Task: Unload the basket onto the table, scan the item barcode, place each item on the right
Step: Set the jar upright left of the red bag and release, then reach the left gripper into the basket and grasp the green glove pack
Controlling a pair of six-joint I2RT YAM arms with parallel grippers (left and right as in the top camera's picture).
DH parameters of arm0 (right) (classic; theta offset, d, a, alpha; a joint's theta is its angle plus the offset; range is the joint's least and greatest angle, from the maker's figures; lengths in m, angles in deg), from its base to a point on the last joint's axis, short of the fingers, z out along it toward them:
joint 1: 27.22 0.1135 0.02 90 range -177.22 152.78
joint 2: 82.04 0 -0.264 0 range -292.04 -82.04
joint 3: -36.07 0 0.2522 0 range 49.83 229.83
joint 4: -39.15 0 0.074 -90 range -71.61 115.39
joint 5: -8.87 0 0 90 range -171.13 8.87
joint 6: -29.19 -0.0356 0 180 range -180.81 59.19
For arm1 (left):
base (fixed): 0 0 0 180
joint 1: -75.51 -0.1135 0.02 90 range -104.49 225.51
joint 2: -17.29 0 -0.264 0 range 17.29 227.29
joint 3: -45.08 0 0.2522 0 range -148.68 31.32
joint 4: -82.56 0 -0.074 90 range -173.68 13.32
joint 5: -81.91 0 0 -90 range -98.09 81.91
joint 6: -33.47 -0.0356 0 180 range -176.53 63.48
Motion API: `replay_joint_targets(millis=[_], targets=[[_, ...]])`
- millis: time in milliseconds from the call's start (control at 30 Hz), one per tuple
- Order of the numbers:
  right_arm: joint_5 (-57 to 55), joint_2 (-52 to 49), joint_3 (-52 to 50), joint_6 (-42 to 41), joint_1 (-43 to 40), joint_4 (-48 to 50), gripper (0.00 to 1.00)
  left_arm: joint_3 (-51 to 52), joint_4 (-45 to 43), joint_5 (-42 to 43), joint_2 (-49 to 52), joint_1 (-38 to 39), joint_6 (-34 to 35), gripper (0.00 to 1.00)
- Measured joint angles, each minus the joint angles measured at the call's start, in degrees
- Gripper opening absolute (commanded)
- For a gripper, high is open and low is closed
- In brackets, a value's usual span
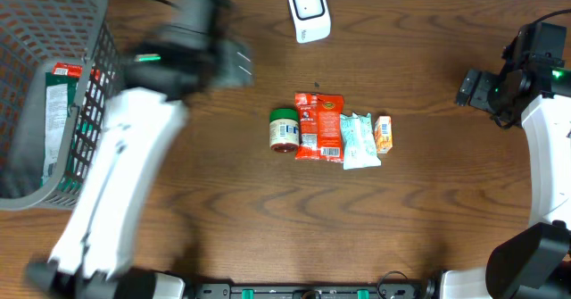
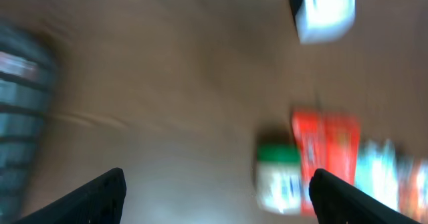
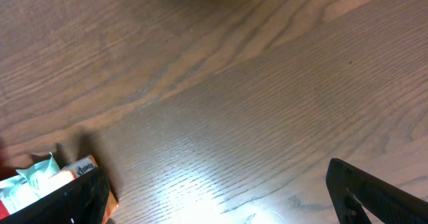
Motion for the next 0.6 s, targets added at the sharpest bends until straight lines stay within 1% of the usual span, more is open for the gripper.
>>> replay_joint_targets(millis=[100, 267, 367, 533, 600], targets=[[0.00, 0.00, 0.00, 0.00, 0.00, 0.02, 0.99, -3.76, -0.92, -0.74, -4.74, -9.49, -0.59, 0.87], [0.02, 0.00, 0.00, 0.00, 0.00, 0.00, 0.99, -4.92, -1.79, -1.75, -9.53, -26.14, -1.25, 0.88], [0.00, 0.00, 0.00, 0.00, 0.00, 0.00, 0.99, -4.90, -0.22, -1.81, -8.70, -35.01, -2.47, 0.88], [0.00, 0.00, 0.00, 0.00, 0.00, 0.02, 0.99, -4.52, 2.05, -1.86, -3.28, -46.21, -3.54, 1.00], [0.02, 0.00, 0.00, 0.00, 0.00, 0.02, 0.99, -4.44, 3.21, -1.73, -0.20, -48.85, -4.20, 0.98]])
